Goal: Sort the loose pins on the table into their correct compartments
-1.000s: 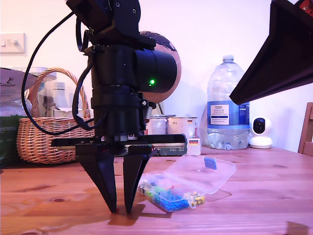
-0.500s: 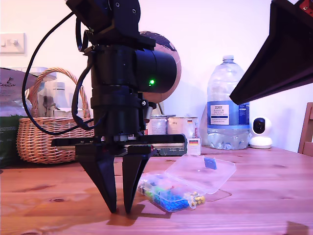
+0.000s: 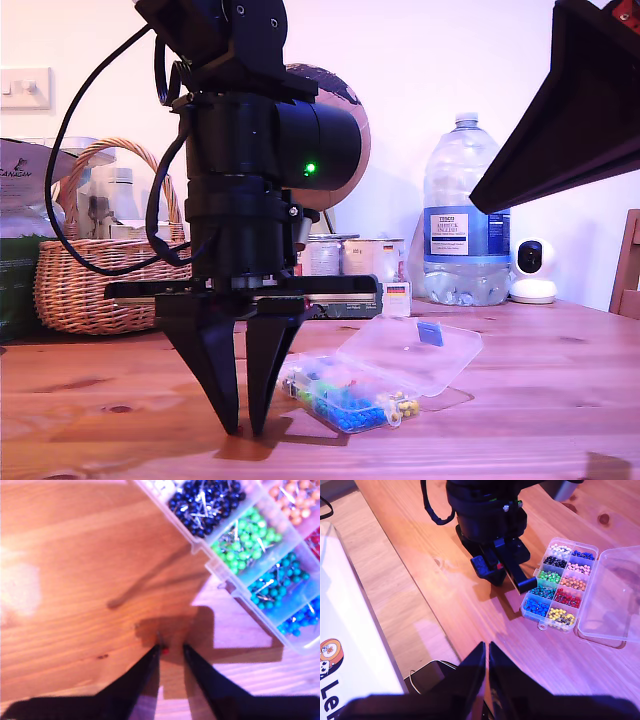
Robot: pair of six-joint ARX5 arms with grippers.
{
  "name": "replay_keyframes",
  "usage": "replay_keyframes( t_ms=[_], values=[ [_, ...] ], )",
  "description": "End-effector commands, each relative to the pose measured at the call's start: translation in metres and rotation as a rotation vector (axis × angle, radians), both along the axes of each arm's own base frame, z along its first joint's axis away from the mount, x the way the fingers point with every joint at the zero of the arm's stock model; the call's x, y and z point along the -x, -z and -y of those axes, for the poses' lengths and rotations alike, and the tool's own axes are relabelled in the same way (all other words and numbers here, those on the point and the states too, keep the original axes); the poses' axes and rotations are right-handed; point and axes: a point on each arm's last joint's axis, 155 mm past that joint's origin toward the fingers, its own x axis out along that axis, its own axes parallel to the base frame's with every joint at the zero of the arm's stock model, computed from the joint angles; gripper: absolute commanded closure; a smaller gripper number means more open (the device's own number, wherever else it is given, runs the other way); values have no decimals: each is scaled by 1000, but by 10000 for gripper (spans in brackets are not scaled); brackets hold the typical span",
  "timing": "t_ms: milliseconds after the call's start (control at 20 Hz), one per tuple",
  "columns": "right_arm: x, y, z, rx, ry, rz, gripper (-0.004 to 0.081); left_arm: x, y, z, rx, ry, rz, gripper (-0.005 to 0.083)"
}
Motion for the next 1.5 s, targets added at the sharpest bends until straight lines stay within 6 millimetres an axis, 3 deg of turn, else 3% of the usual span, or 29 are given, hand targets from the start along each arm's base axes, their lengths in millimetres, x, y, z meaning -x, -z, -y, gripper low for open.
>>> replay_keyframes(
  t_ms=[0, 400, 550, 1200, 1450],
  values=[
    [1, 1, -2, -5, -8, -5, 783, 2, 10, -6, -24, -1, -18, 669],
    [1, 1, -2, -5, -8, -5, 783, 9, 24, -4, -29, 19, -65, 721],
    [1, 1, -2, -5, -8, -5, 783, 8, 24, -4, -29, 40, -64, 797],
    [1, 1, -2, -5, -8, -5, 783, 10, 23, -4, -27, 133, -68, 797],
    [1, 1, -2, -5, -8, -5, 783, 7, 9, -1, -1, 144, -38, 797]
  ],
)
